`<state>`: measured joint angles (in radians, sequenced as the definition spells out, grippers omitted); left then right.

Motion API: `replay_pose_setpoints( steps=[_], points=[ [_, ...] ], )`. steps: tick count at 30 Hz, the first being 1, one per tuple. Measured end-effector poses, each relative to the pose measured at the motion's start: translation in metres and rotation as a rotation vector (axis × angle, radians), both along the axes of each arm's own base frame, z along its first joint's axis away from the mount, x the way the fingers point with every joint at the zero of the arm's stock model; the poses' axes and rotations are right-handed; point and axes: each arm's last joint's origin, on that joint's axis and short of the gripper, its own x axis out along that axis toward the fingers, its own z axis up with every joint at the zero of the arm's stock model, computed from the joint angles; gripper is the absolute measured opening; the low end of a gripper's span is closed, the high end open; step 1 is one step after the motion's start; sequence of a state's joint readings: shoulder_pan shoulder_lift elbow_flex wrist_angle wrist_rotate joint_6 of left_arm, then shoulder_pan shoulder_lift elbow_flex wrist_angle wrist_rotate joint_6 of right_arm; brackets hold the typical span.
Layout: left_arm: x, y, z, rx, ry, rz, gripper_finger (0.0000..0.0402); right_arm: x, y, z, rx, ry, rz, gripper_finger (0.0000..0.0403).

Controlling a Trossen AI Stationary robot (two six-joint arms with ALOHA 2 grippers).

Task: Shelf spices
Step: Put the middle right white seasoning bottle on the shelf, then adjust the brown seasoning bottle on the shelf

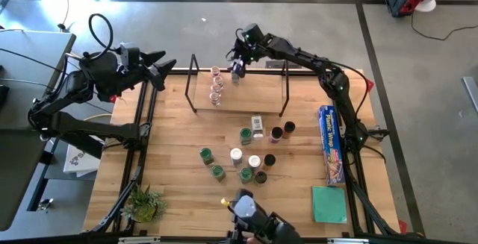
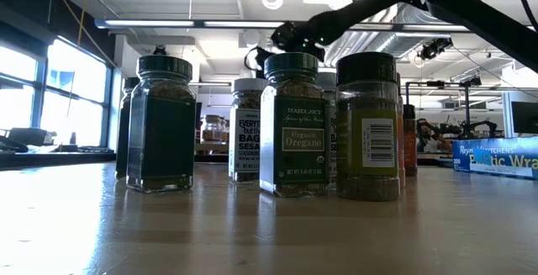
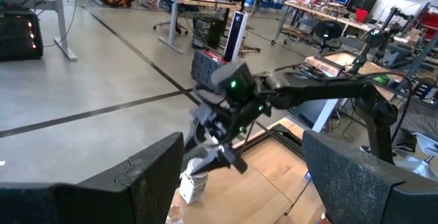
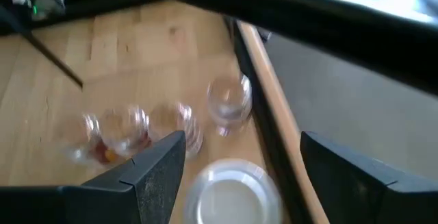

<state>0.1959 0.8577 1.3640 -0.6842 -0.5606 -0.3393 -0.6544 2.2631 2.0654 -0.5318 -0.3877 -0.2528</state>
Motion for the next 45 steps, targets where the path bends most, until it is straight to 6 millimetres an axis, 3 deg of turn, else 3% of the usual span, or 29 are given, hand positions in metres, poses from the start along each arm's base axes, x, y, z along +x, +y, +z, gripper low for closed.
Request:
replay_pose_setpoints(
  steps=[7,11,14,22,26,29,34,42,45],
  points=[
    [0.0,0.0,0.0,-0.009,-0.009,0.002,0.0294,0.0,-0.001,0.059,-0.12,-0.087,-0.013,0.0281],
    [0.0,0.0,0.0,-0.017,-0.017,0.006,0.0294,0.003,0.007,0.085,-0.139,-0.161,0.008,0.0258],
    [0.0,0.0,0.0,-0.017,-0.018,0.007,0.0294,0.014,0.018,0.084,-0.104,-0.183,0.046,0.0221],
    [0.0,0.0,0.0,-0.026,-0.026,0.009,0.0294,0.044,0.039,0.049,-0.055,-0.126,0.087,0.009],
    [0.005,0.002,0.0,-0.091,-0.087,0.031,0.0291,0.045,0.045,0.053,-0.143,-0.09,0.041,0.0059],
    [0.017,0.01,0.002,-0.092,-0.067,0.007,0.0278,0.033,0.051,0.083,-0.179,-0.127,0.028,0.0055],
    [0.051,0.041,0.0,-0.115,0.033,-0.013,0.023,-0.01,0.065,0.143,-0.185,-0.157,-0.006,0.0055],
    [0.089,0.13,-0.017,-0.3,0.135,-0.016,0.0108,-0.097,0.101,0.207,-0.125,-0.049,-0.045,0.0055],
    [0.097,0.165,-0.027,-0.36,0.192,0.027,0.0057,-0.119,0.113,0.217,-0.116,0.006,-0.072,0.0054]
  ],
)
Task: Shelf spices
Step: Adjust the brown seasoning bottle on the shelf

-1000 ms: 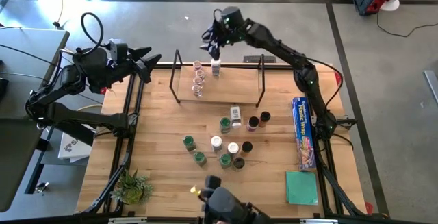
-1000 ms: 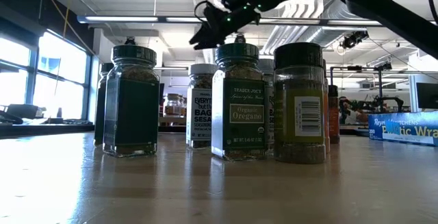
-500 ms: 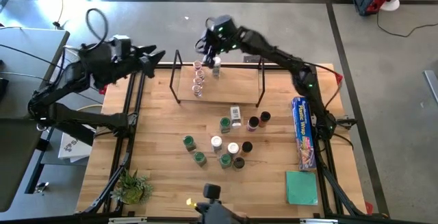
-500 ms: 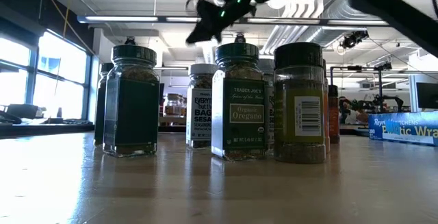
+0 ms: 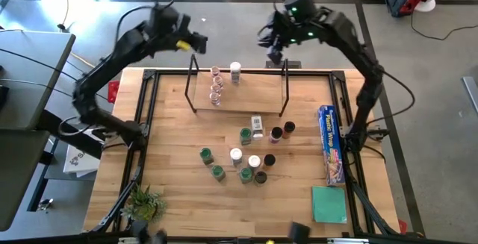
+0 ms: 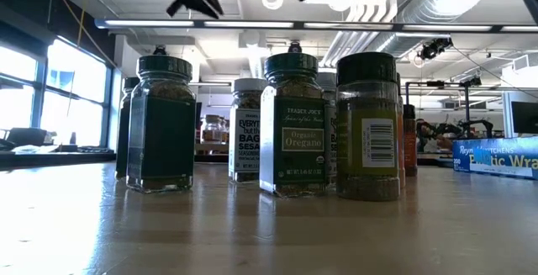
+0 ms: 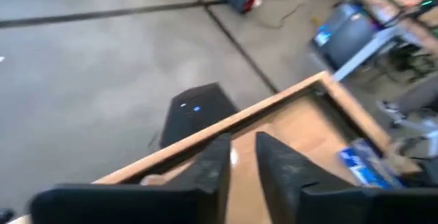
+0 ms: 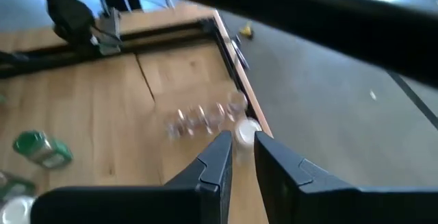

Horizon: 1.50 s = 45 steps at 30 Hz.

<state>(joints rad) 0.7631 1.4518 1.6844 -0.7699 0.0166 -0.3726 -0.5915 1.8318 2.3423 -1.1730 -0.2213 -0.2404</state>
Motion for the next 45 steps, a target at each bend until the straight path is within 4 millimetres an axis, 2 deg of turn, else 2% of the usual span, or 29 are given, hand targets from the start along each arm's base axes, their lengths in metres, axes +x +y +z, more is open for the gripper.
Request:
replay_pose_setpoints(
  steps=[3,6,13,20,23,26,36,45],
  points=[
    [0.008,0.03,-0.009,-0.022,0.07,0.024,0.0013,-0.018,0.011,0.011,-0.012,0.021,-0.03,0.0054],
    [0.016,0.057,-0.024,-0.05,0.161,0.047,0.0006,-0.03,0.019,0.018,-0.015,0.028,-0.057,0.0054],
    [0.042,0.103,-0.066,-0.143,0.381,0.044,0.0001,-0.035,0.021,0.013,0.049,0.078,-0.09,0.0055],
    [0.057,0.133,-0.114,-0.274,0.495,0.016,0.0001,-0.034,0.021,0.011,0.052,0.096,-0.083,0.0055],
    [0.061,0.137,-0.135,-0.343,0.554,0.006,0.0001,-0.034,0.021,0.011,0.052,0.097,-0.084,0.0055],
    [0.065,0.136,-0.146,-0.384,0.593,-0.012,0.0,-0.034,0.021,0.011,0.051,0.097,-0.084,0.0055],
    [0.086,0.122,-0.169,-0.385,0.746,-0.115,0.0,-0.033,0.019,0.013,0.001,0.088,-0.09,0.0055],
    [0.091,0.12,-0.192,-0.46,0.826,-0.133,0.0,-0.032,0.018,0.014,-0.018,0.074,-0.09,0.0055]
  ],
)
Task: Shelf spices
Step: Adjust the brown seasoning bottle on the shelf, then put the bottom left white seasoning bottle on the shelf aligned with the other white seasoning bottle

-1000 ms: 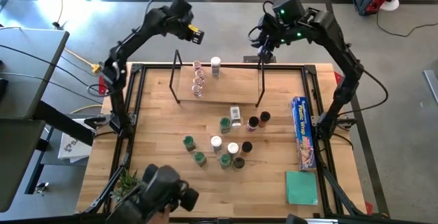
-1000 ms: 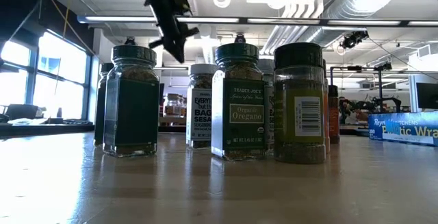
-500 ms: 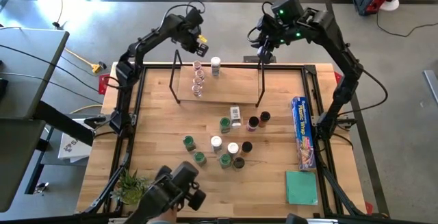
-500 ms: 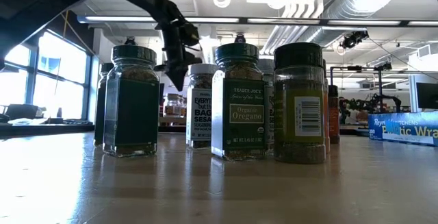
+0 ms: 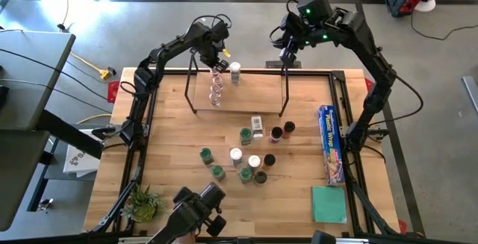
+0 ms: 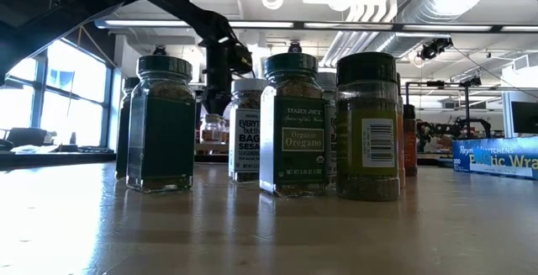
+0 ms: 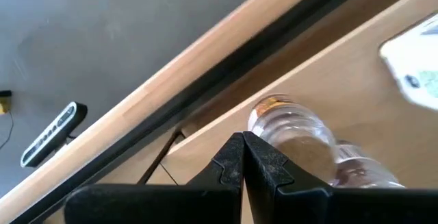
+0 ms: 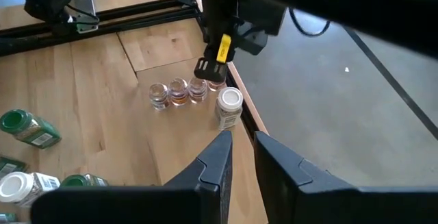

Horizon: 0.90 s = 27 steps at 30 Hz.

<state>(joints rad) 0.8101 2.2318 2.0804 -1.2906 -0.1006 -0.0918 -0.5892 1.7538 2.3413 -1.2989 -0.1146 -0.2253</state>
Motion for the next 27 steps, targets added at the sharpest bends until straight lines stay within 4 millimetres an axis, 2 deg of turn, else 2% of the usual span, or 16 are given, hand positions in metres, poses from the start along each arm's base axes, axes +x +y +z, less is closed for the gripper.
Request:
replay_pose_setpoints(
  steps=[22,27],
  points=[
    [0.013,-0.009,-0.001,0.012,-0.028,-0.036,0.0,0.0,0.0,0.0,0.0,-0.002,0.002,0.0055],
    [0.009,-0.005,0.016,0.062,-0.025,-0.026,0.0,0.0,0.0,0.0,0.002,0.001,0.003,0.0055]
  ],
)
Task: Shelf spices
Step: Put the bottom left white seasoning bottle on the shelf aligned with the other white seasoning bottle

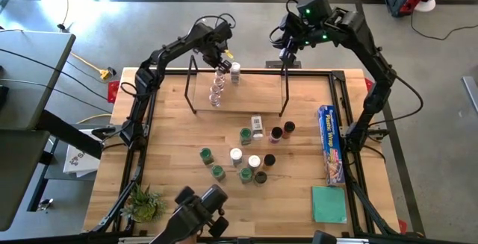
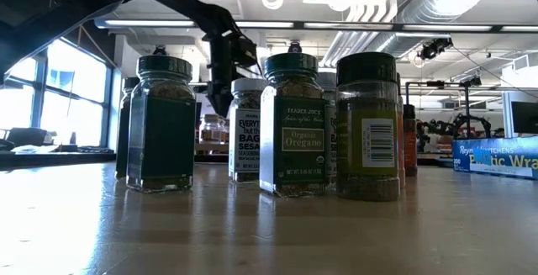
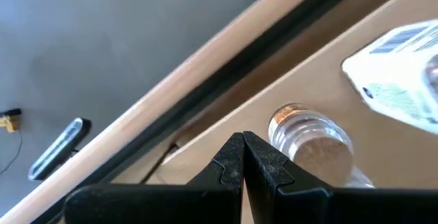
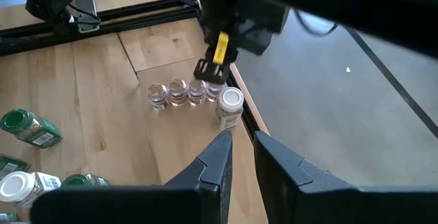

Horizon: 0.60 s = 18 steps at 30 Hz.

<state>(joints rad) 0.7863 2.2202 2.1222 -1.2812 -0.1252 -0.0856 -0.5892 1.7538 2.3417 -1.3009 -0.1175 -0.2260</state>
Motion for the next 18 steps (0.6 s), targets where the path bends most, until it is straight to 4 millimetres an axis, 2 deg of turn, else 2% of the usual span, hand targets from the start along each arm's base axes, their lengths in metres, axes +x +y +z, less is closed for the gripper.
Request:
replay_pose_setpoints(
  steps=[4,7,13,18],
  points=[
    [-0.005,-0.003,0.028,0.056,-0.047,-0.004,0.0,-0.002,0.0,-0.003,0.026,0.013,0.068,0.0055],
    [-0.012,-0.012,0.054,0.084,-0.106,-0.016,0.0,0.0,-0.003,-0.015,0.111,0.011,0.179,0.0055],
    [-0.026,-0.047,0.109,0.16,-0.206,-0.08,0.0,0.008,-0.017,-0.07,0.255,0.111,0.219,0.0055],
    [-0.044,-0.084,0.151,0.209,-0.273,-0.064,0.0,0.023,-0.002,-0.106,0.307,0.145,0.343,0.0055]
  ],
)
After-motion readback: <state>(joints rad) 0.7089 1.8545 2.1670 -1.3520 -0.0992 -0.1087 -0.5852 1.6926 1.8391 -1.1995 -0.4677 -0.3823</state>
